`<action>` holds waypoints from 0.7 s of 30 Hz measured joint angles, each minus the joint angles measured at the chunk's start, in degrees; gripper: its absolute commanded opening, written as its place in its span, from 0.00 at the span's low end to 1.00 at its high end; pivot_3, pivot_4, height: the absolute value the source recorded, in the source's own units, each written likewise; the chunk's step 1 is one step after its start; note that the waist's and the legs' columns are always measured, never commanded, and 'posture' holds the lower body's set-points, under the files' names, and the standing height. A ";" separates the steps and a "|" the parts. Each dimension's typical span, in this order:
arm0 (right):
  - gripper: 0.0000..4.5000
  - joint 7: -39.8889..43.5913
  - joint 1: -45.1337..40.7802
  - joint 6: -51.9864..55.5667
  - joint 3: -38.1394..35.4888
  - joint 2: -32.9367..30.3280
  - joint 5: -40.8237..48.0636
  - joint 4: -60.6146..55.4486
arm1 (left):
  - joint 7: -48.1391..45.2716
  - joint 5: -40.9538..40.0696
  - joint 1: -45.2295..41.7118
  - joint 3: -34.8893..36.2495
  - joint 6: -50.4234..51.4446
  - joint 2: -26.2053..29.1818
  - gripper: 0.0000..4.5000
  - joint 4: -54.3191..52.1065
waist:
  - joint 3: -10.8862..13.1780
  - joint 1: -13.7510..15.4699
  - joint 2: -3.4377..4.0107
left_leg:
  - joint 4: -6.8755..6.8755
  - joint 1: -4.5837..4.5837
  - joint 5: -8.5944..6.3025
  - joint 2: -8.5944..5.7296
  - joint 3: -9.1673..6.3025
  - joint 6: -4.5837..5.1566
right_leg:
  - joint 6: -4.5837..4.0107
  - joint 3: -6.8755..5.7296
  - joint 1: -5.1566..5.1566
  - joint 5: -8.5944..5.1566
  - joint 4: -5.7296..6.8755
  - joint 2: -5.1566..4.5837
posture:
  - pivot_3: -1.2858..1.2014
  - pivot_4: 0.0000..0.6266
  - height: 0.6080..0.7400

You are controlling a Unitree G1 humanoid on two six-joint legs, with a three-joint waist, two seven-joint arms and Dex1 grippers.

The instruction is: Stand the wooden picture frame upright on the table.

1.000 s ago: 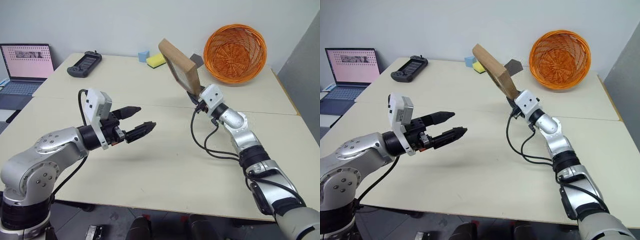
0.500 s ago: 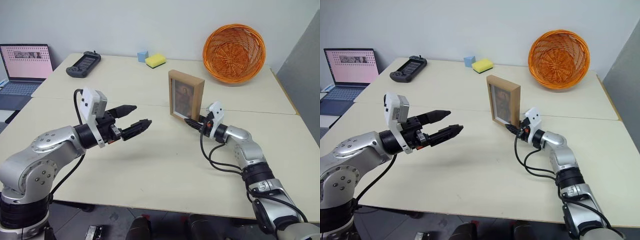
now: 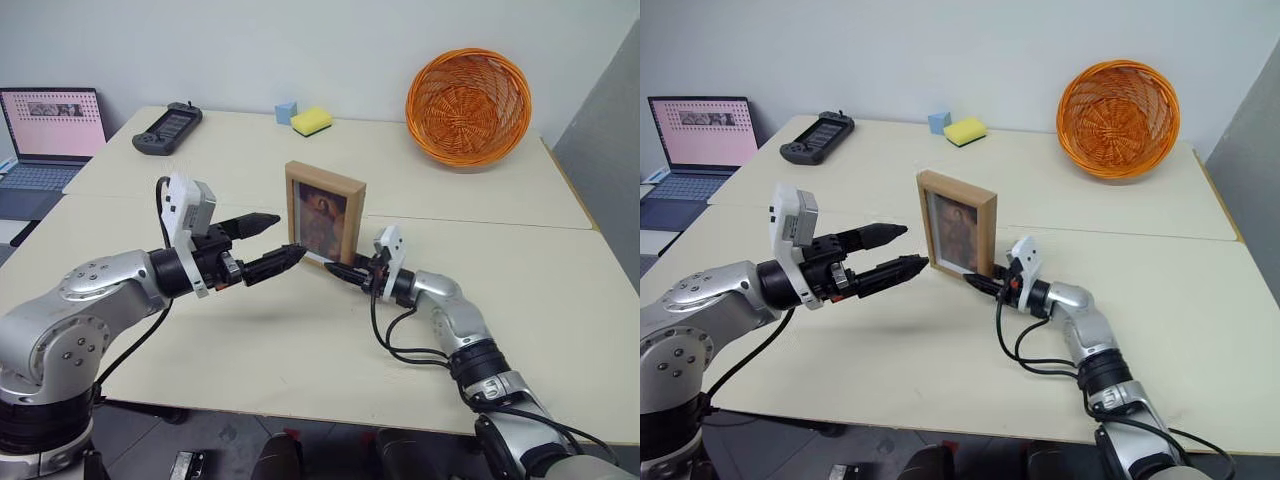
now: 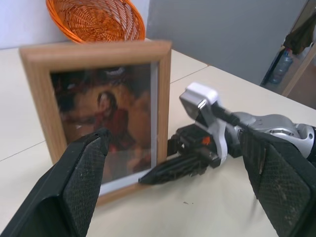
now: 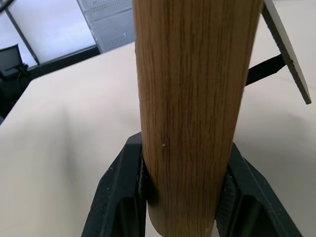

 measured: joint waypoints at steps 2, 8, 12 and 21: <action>0.32 1.07 -0.28 -0.44 -0.10 0.58 -0.01 2.60 | -0.81 -1.57 1.12 1.19 0.69 1.33 0.97 -0.56 | 0.00 0.01 0.00 | -0.01 0.00 0.00 0.00 0.00 0.00 | 0.00 0.00 0.00 0.00 0.00 0.00 | 0.52 0.24 1.00; 0.32 5.31 -0.97 -0.25 -1.70 1.04 1.11 6.33 | -0.42 -4.15 1.66 2.79 1.81 2.80 0.97 -0.80 | 0.00 0.06 0.00 | -0.01 0.00 0.00 0.00 -0.01 0.00 | 0.00 -0.02 0.01 0.00 -0.02 0.00 | 0.52 0.24 1.00; 0.32 6.61 -2.25 2.04 -3.53 1.23 2.54 8.55 | 0.50 -5.12 1.65 3.67 2.11 3.54 0.97 -0.81 | 0.00 0.06 0.00 | -0.01 0.00 0.00 -0.01 0.00 0.00 | 0.00 0.00 0.02 0.00 -0.02 0.00 | 0.52 0.24 1.00; 0.32 7.53 -3.67 10.30 -7.69 1.37 6.95 9.00 | 1.30 -6.60 1.42 3.66 2.27 4.52 0.97 -0.87 | 0.00 0.06 0.00 | 0.00 0.00 0.00 -0.01 0.00 0.00 | 0.00 -0.01 0.02 0.00 -0.03 0.00 | 0.52 0.24 1.00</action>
